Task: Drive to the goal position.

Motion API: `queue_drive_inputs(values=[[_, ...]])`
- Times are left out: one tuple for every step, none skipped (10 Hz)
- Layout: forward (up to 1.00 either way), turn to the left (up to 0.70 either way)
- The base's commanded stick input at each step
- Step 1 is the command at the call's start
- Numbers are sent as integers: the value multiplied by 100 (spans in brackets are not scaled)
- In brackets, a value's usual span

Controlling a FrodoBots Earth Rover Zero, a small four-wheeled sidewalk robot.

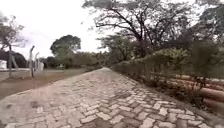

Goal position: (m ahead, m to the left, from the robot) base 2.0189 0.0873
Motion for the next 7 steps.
queue_drive_inputs(values=[[70, 0], [70, 0], [70, 2], [70, 11], [70, 19], [70, 28], [70, 33]])
